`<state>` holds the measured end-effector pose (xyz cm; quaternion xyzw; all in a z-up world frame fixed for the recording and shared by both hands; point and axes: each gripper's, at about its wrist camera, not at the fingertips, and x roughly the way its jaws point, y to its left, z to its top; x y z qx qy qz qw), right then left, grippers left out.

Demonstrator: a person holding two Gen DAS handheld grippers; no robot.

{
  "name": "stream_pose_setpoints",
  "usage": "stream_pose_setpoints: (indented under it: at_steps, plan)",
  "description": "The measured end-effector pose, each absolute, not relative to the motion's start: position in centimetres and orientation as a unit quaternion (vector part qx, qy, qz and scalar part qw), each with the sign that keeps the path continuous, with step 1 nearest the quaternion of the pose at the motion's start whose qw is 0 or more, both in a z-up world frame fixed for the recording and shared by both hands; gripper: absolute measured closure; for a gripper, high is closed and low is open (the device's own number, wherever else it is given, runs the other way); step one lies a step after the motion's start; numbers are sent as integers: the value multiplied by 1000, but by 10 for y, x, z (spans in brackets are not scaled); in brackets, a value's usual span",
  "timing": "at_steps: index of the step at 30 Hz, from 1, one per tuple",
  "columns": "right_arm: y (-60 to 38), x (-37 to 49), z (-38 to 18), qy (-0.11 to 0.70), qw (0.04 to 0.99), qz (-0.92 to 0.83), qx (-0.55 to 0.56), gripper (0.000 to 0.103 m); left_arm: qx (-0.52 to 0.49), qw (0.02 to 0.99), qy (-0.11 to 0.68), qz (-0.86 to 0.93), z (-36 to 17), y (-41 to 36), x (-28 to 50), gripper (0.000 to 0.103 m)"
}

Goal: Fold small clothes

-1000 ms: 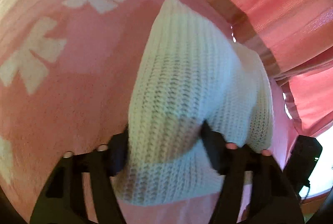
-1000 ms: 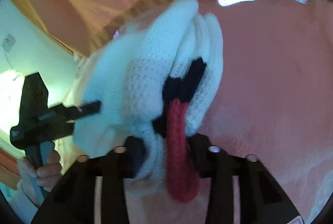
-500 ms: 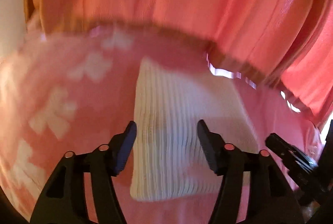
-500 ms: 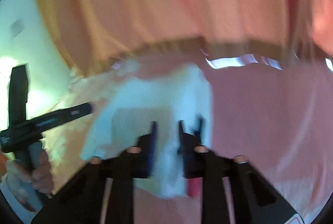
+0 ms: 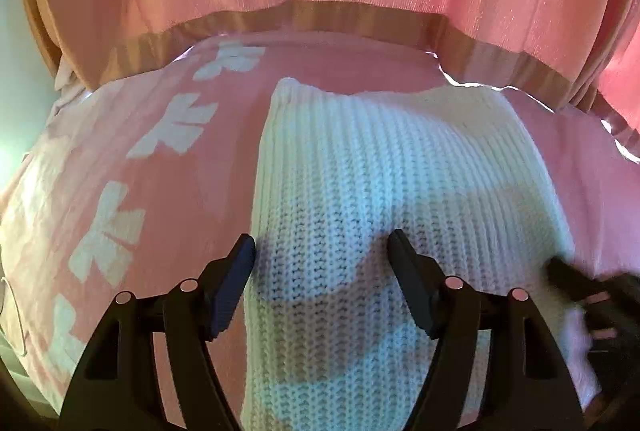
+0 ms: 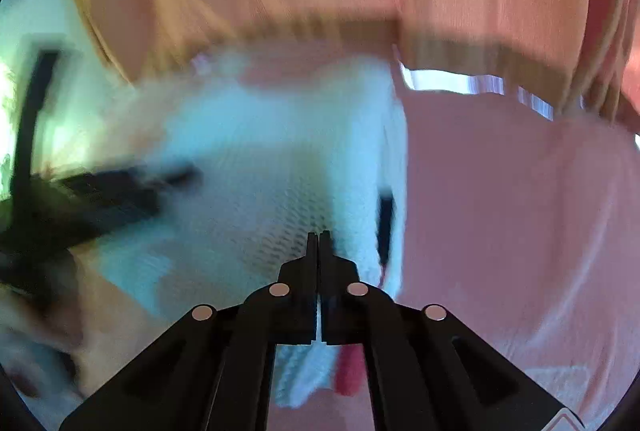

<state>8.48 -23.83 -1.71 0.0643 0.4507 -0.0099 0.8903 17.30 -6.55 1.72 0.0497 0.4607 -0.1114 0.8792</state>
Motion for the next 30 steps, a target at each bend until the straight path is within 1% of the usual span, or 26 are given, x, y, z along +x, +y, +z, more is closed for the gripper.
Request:
stream_pose_setpoints:
  at_steps: [1, 3, 5, 6, 7, 8, 9, 10, 11, 12, 13, 15, 16, 17, 20, 26, 30]
  plan:
    - [-242, 81, -19, 435, 897, -9, 77, 103, 52, 882, 453, -114, 23, -67, 169, 37]
    - [-239, 77, -6, 431, 898, -13, 92, 103, 59, 893, 433, -110, 33, -70, 161, 37]
    - [-223, 59, 18, 399, 913, -16, 88, 94, 65, 905, 406, -115, 45, -70, 148, 37]
    - [-220, 46, 27, 386, 919, -27, 76, 92, 69, 908, 396, -116, 50, -70, 141, 35]
    - [-219, 43, 30, 379, 922, -37, 67, 82, 73, 913, 384, -118, 56, -69, 132, 33]
    - [-219, 37, 32, 371, 925, -49, 58, 68, 77, 917, 372, -121, 61, -68, 123, 28]
    - [-218, 24, 35, 362, 928, -64, 52, 61, 80, 920, 365, -121, 65, -68, 117, 24]
    - [-219, 15, 34, 358, 929, -73, 52, 49, 85, 927, 346, -121, 72, -65, 106, 21]
    - [-220, 9, 33, 356, 929, -85, 52, 40, 91, 930, 335, -118, 75, -64, 102, 16]
    - [-222, 1, 28, 358, 927, -97, 56, 36, 100, 935, 321, -112, 77, -64, 96, 12]
    - [-227, -2, 24, 363, 924, -102, 61, 31, 109, 940, 307, -104, 78, -63, 89, 11]
    - [-229, -8, 17, 369, 920, -114, 71, 29, 116, 941, 304, -95, 74, -60, 80, 8]
    - [-229, -11, 16, 372, 918, -121, 72, 24, 116, 938, 315, -92, 66, -59, 74, 7]
    - [-229, -15, 12, 375, 915, -128, 73, 21, 116, 935, 323, -92, 61, -58, 70, 7]
    - [-230, -30, 6, 370, 914, -151, 68, 17, 117, 931, 334, -85, 44, -56, 55, 7]
    - [-230, -49, -4, 373, 908, -178, 71, 17, 132, 928, 340, -83, 24, -56, 32, 7]
    - [-225, -54, -8, 375, 906, -186, 56, 17, 102, 925, 358, -75, 18, -50, 27, 7]
